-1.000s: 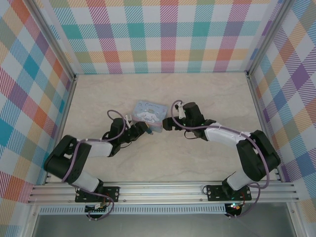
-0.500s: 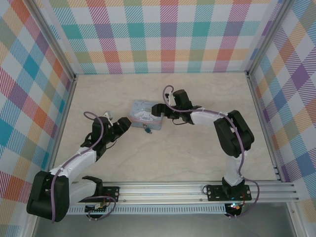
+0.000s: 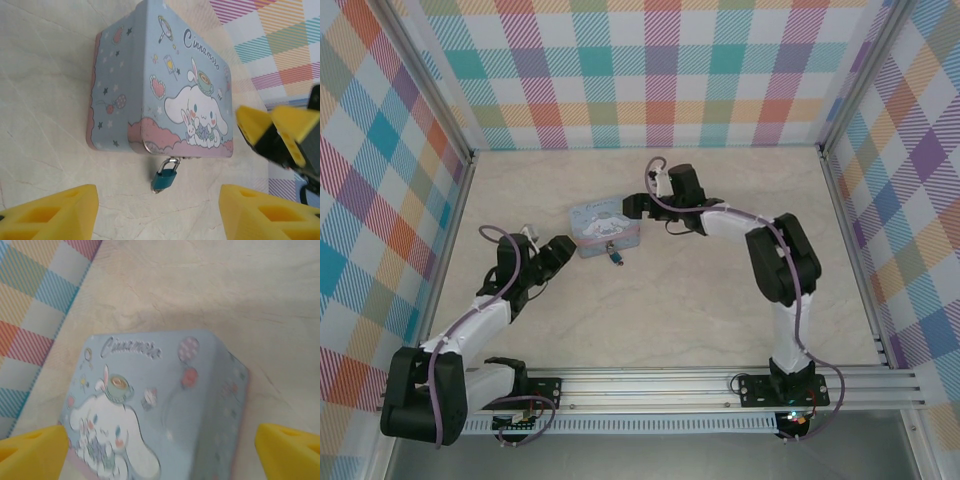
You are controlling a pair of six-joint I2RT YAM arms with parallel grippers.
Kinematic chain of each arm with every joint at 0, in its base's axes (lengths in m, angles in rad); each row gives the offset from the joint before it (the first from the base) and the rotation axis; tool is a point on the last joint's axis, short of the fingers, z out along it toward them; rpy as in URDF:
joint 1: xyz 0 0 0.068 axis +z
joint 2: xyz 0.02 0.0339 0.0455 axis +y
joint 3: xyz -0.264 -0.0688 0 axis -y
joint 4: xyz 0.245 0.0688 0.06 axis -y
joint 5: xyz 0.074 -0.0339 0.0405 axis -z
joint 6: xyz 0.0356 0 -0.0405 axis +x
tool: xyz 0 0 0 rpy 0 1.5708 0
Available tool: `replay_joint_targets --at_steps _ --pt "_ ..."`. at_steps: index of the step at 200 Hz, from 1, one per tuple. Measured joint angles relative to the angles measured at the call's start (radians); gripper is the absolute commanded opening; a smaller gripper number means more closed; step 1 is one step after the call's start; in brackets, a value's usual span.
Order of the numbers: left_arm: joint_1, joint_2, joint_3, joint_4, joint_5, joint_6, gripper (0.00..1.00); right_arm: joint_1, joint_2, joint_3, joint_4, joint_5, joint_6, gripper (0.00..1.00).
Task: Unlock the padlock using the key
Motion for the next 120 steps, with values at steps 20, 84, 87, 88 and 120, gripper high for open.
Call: replay_joint_targets --at_steps 20,84,87,88,120 --pt "0.021 0.06 0.055 0.008 0.037 0.01 0.64 -0.01 -0.148 -0.137 0.001 0.003 -0.031 0.86" --pt "0.052 0.281 0.236 0.052 0.168 0.035 0.46 0.149 -0.224 -0.377 0.07 -0.001 -0.098 0.74" --pt "0.052 0.289 0.241 0.056 0.174 0.035 0.46 0.158 -0.213 -0.377 0.072 0.003 -0.103 0.74" --pt "0.052 0.291 0.242 0.057 0.176 0.035 0.46 0.16 -0.211 -0.377 0.072 0.003 -0.104 0.74" --pt "0.052 0.351 0.298 0.068 0.243 0.036 0.44 0.185 -0.127 -0.371 0.1 0.039 -0.141 0.67"
